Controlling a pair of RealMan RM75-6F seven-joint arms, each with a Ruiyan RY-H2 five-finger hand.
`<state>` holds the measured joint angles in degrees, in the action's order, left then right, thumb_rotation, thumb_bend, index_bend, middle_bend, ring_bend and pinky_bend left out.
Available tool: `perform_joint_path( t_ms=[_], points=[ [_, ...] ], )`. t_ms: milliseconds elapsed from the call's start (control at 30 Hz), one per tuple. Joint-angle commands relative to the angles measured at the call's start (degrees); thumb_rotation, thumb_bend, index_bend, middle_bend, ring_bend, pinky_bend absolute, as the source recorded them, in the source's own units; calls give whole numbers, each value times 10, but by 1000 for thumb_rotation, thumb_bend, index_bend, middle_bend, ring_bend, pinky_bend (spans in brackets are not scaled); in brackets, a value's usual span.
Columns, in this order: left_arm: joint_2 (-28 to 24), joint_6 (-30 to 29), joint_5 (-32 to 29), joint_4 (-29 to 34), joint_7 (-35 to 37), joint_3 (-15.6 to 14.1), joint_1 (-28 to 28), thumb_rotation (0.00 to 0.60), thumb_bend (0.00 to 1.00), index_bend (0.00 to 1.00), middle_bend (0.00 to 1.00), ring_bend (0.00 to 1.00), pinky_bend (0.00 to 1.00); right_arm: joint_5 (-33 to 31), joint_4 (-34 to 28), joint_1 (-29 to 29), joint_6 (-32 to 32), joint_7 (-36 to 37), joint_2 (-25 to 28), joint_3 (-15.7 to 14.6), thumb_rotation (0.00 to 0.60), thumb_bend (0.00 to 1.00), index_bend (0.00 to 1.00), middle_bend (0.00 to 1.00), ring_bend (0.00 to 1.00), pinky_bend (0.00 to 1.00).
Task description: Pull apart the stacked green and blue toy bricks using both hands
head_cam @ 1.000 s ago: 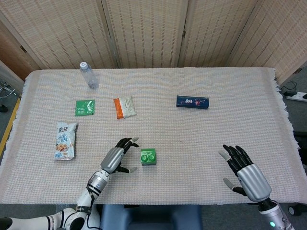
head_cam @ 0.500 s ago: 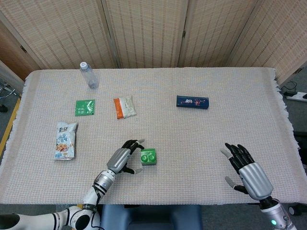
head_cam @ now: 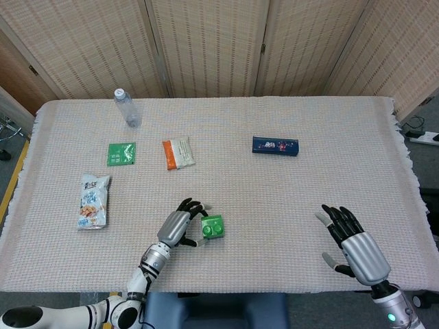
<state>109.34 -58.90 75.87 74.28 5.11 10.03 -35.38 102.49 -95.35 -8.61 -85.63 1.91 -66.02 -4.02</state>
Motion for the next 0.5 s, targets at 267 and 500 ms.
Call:
perform_joint_path(
  t_ms=[267, 500],
  points=[
    [13, -8, -1, -13, 6, 3, -1, 600, 246, 436, 590, 233, 15, -2, -1, -1, 2, 1, 2, 1, 600, 360, 0, 0, 0, 0],
    [21, -34, 4, -11, 25, 6, 10, 600, 277, 549, 703, 278, 17, -5, -1, -1, 6, -1, 1, 2, 600, 360, 0, 0, 0, 0]
  ],
)
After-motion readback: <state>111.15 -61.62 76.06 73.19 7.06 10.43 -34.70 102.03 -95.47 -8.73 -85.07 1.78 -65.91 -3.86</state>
